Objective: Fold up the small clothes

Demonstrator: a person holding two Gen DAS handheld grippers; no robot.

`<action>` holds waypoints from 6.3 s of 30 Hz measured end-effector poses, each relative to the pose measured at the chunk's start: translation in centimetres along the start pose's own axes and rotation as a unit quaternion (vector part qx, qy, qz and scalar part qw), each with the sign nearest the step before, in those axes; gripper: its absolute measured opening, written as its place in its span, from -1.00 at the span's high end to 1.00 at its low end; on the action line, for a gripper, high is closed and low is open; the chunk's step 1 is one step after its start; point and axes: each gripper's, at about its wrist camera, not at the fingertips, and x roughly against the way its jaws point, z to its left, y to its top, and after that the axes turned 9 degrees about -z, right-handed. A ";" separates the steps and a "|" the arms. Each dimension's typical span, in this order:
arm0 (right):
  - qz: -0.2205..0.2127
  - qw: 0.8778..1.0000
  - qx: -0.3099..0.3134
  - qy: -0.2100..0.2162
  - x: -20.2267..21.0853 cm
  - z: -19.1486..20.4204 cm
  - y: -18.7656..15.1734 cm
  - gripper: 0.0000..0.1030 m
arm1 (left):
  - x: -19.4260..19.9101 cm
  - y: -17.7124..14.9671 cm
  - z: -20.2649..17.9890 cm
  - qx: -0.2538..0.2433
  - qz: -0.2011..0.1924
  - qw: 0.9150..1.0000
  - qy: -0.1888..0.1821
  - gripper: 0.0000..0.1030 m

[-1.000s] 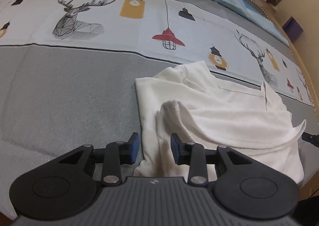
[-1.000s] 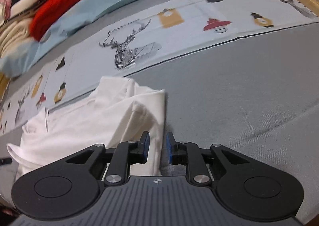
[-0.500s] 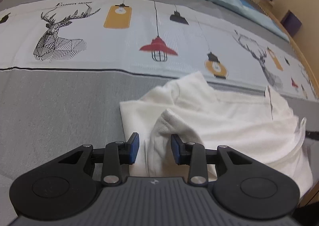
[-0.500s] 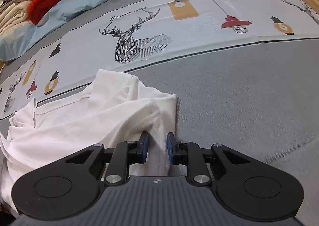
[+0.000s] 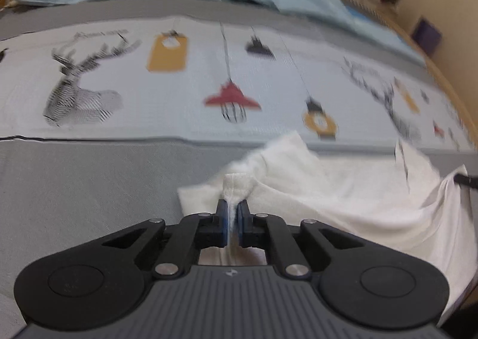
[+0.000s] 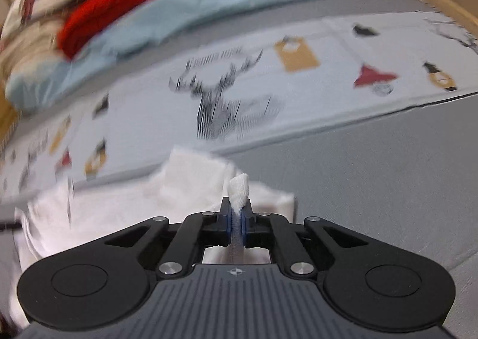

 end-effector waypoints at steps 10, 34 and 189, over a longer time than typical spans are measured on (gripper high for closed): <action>-0.086 0.996 -0.025 -0.018 -0.8 1.1 1.9 0.90 | 1.1 2.1 0.0 0.011 -0.095 0.994 0.047 0.89; 0.166 0.985 0.036 0.005 1.6 0.3 -5.2 0.44 | 0.6 -4.3 -0.4 -0.044 0.166 0.984 -0.052 0.36; 0.084 0.887 0.402 0.210 5.7 37.3 -27.4 0.40 | 19.8 -3.6 3.5 0.011 -0.093 0.995 0.029 0.48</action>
